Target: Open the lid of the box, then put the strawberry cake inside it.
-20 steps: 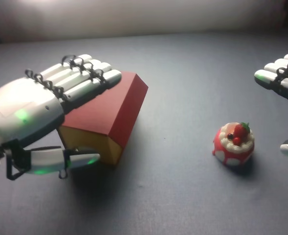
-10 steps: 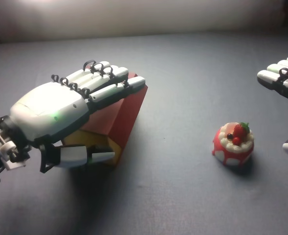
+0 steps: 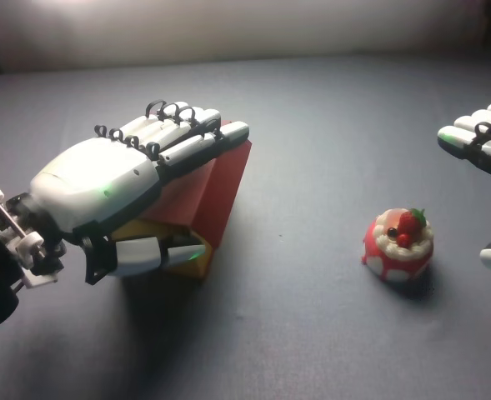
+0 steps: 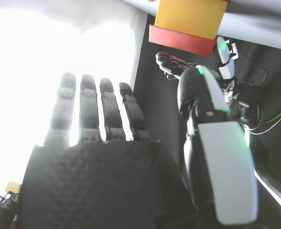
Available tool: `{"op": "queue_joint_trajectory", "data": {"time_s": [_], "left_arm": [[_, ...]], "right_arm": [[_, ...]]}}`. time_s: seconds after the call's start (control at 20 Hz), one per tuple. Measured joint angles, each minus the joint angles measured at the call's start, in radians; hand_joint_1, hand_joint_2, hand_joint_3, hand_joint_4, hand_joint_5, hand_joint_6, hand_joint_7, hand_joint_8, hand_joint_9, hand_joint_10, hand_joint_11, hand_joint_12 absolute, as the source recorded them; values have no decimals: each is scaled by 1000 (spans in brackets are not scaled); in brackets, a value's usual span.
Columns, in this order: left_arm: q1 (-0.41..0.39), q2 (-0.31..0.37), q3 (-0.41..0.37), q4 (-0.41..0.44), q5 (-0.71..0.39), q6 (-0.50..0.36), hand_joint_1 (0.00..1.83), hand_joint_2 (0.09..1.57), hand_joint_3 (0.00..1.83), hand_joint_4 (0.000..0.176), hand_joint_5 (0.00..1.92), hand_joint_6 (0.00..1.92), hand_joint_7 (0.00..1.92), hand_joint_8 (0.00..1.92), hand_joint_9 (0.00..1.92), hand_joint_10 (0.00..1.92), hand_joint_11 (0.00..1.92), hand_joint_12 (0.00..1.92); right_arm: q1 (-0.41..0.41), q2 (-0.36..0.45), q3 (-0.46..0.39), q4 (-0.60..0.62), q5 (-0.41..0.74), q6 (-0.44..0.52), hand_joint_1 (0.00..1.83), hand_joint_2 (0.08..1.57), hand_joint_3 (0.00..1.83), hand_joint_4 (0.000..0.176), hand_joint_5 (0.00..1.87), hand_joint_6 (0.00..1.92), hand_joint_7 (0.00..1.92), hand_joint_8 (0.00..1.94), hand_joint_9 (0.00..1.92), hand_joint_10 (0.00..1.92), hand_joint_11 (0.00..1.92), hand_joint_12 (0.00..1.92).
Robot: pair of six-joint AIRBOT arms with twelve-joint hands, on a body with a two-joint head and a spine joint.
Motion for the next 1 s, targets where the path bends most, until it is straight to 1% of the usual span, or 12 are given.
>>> {"op": "queue_joint_trajectory", "data": {"time_s": [0.15, 0.25, 0.3, 0.4, 0.45, 0.6, 0.65, 0.75, 0.8, 0.85, 0.9, 1.0], "left_arm": [[0, -2, 0, -28, -48, 0, 835, 1207, 16, 144, 0, 0, 0, 0, 0, 0, 0, 0], [0, -2, 0, -43, -72, 0, 839, 1207, 15, 149, 0, 0, 0, 0, 0, 0, 0, 0], [0, -2, 0, -47, -84, 0, 892, 1198, 8, 162, 0, 0, 0, 0, 0, 0, 0, 0], [5, -1, -2, -59, -117, 0, 900, 1217, 13, 173, 0, 0, 0, 0, 0, 0, 0, 0], [8, 0, -3, -65, -136, 0, 817, 1238, 21, 175, 0, 0, 0, 0, 0, 0, 0, 0], [18, 12, -13, -93, -182, 3, 757, 1264, 20, 176, 0, 0, 0, 0, 0, 0, 0, 0], [19, 13, -13, -104, -196, 3, 791, 1253, 12, 164, 0, 0, 0, 0, 0, 0, 0, 0], [28, 17, -13, -121, -227, 3, 737, 1241, 4, 173, 0, 0, 0, 0, 0, 0, 0, 0], [29, 18, -13, -132, -239, 3, 746, 1239, 3, 152, 0, 0, 0, 0, 0, 0, 0, 0], [29, 18, -13, -141, -249, 3, 753, 1248, 7, 153, 0, 0, 0, 0, 0, 0, 0, 0], [32, 18, -13, -156, -270, 3, 735, 1259, 9, 174, 0, 0, 0, 0, 0, 0, 0, 0], [32, 18, -13, -180, -286, 3, 744, 1257, 7, 168, 0, 0, 0, 0, 0, 0, 0, 0]], "right_arm": [[0, 0, 0, 4, 1, 0, 390, 1310, 6, 0, 0, 0, 0, 0, 0, 0, 0, 0], [-4, 0, 0, 6, 3, 1, 391, 1311, 6, 0, 0, 0, 0, 0, 0, 0, 0, 0], [-11, 0, 0, 6, 10, 2, 410, 1307, 3, 0, 0, 0, 0, 0, 0, 0, 0, 0], [-11, -2, 0, 8, 9, 3, 427, 1308, 2, 0, 0, 0, 0, 0, 0, 0, 0, 0], [-11, -2, 0, 8, 11, 3, 428, 1308, 2, 0, 0, 0, 0, 0, 0, 0, 0, 0], [-12, -2, 0, 16, 11, 4, 454, 1302, 0, 0, 0, 0, 0, 0, 0, 0, 0, 0], [-12, -3, 0, 18, 12, 4, 456, 1302, 0, 0, 0, 0, 0, 0, 0, 0, 0, 0], [-15, -4, 0, 18, 15, 6, 453, 1300, 0, 0, 0, 0, 0, 0, 0, 0, 0, 0], [-15, -7, 0, 24, 16, 6, 491, 1300, 0, 0, 0, 0, 0, 0, 0, 0, 0, 0], [-15, -9, 0, 25, 16, 7, 509, 1298, 0, 0, 0, 0, 0, 0, 0, 0, 0, 0], [-15, -10, 0, 23, 17, 7, 511, 1299, 0, 0, 0, 0, 0, 0, 0, 0, 0, 0], [-16, -10, 0, 24, 18, 8, 523, 1298, 0, 0, 0, 0, 0, 0, 0, 0, 0, 0]]}}
